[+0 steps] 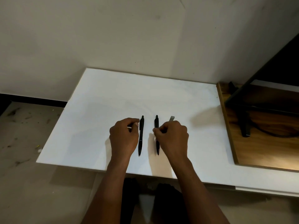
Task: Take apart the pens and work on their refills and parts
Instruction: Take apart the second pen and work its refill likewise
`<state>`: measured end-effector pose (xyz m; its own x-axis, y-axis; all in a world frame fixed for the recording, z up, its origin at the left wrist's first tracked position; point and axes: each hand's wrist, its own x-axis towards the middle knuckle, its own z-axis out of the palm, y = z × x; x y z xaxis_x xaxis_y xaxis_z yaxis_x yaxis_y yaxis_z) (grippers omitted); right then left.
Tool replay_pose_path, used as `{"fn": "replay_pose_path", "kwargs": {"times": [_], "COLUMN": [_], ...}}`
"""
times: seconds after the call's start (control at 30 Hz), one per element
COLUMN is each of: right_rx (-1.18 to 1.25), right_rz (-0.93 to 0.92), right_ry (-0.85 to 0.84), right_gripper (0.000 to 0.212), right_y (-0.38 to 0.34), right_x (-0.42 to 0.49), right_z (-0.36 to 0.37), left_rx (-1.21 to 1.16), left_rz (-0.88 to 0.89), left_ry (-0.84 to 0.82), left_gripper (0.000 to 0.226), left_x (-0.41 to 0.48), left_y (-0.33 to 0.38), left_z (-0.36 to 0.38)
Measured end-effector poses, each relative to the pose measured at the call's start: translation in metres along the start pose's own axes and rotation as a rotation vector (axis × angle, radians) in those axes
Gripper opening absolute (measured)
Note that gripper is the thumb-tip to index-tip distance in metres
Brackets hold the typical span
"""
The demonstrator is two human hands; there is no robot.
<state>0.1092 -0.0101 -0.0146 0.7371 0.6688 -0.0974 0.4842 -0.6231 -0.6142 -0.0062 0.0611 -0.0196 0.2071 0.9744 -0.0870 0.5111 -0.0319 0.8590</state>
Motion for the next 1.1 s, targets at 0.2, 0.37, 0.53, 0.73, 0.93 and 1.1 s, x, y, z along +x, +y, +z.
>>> {"fn": "replay_pose_path", "kwargs": {"times": [0.2,0.37,0.53,0.73,0.93,1.1], "right_rx": [-0.073,-0.126,-0.071,0.096,0.222,0.477], "right_rz": [0.115,0.153,0.144,-0.055,-0.227,-0.243], "right_ry": [-0.091,-0.173,-0.179,-0.06,-0.175,-0.045], "right_gripper": [0.029,0.032,0.029,0.024,0.016,0.011], "right_y": [0.013,0.011,0.01,-0.001,-0.007,-0.015], "right_x": [-0.005,-0.006,-0.005,-0.006,-0.013,-0.014], "right_z": [-0.006,0.007,0.006,-0.003,-0.008,-0.013], "left_rx": [0.073,0.093,0.087,-0.134,-0.4,-0.404], "left_rz": [0.062,0.057,0.055,-0.035,-0.138,-0.095], "left_ry": [-0.06,-0.089,-0.103,-0.075,-0.109,-0.144], "left_gripper": [0.018,0.018,0.021,0.027,0.018,0.02], "left_x": [-0.008,-0.008,-0.005,-0.003,0.0,0.002], "left_y": [0.008,0.009,0.007,0.012,0.012,0.011], "left_z": [0.008,0.01,0.012,0.009,-0.001,-0.01]}}
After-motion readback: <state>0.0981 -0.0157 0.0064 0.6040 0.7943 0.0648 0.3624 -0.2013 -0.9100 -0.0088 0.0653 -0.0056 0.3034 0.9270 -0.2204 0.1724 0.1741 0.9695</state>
